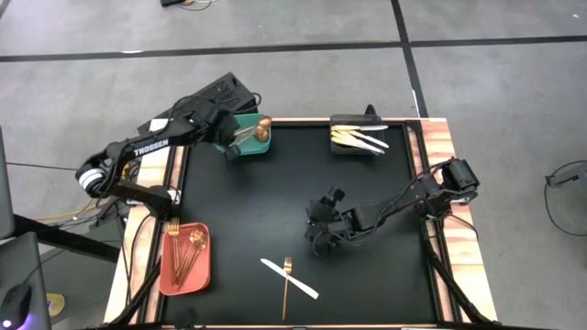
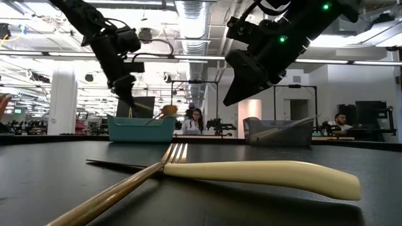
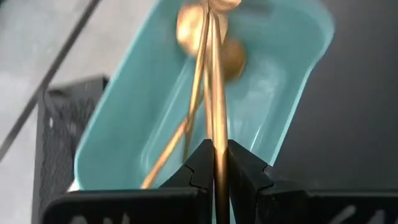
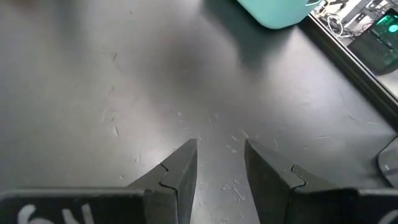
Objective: Sort silverware by color (type)
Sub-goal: Put the gold spoon into the green bin, then put the gold fork into the orange bin
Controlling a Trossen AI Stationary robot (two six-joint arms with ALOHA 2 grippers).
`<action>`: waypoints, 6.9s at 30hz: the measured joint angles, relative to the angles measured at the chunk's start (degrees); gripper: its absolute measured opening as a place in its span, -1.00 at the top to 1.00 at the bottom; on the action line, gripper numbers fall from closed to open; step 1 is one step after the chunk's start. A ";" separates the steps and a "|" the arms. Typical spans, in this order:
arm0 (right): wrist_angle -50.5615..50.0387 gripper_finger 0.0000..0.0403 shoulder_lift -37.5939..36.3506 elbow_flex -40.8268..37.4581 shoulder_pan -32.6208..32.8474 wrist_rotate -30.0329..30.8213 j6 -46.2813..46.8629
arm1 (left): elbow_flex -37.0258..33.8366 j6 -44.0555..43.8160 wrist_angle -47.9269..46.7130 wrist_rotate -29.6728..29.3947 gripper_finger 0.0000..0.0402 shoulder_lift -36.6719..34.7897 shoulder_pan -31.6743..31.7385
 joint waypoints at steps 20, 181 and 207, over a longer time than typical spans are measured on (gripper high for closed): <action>2.11 0.24 0.02 0.00 -0.53 -1.41 -0.11 | 0.01 -3.66 3.41 -2.39 0.22 6.67 1.81; 3.14 0.97 -0.47 4.96 3.13 -23.88 -3.78 | -4.84 -42.99 31.56 -30.33 0.19 10.39 -69.53; 11.48 0.97 -3.89 4.85 9.74 1.47 -25.32 | -4.86 -38.35 40.75 -25.02 0.19 10.41 -67.61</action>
